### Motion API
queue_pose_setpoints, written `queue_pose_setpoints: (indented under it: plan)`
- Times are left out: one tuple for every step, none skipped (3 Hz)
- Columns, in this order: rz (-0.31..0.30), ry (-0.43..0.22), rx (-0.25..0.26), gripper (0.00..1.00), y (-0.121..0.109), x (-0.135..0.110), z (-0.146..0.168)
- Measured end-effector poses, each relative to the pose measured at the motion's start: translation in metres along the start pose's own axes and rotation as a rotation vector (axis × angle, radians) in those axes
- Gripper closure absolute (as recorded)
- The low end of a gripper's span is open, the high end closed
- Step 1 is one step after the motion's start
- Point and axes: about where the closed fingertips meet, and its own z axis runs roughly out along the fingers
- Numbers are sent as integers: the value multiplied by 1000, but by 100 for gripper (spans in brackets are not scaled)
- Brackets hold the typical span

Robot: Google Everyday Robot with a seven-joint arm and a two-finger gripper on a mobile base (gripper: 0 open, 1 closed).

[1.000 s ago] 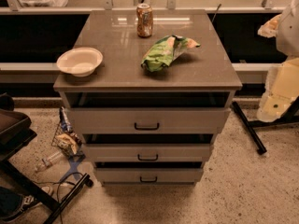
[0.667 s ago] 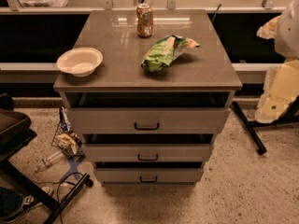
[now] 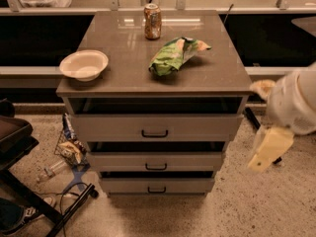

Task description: Open bottom drawer

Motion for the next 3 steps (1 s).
queue_pose_setpoints:
  plan:
    - [19,-101,-50,0,35,35,74]
    - [39,-211,-44,0,49,60,142]
    - [70,-298,10,0,37,80,210]
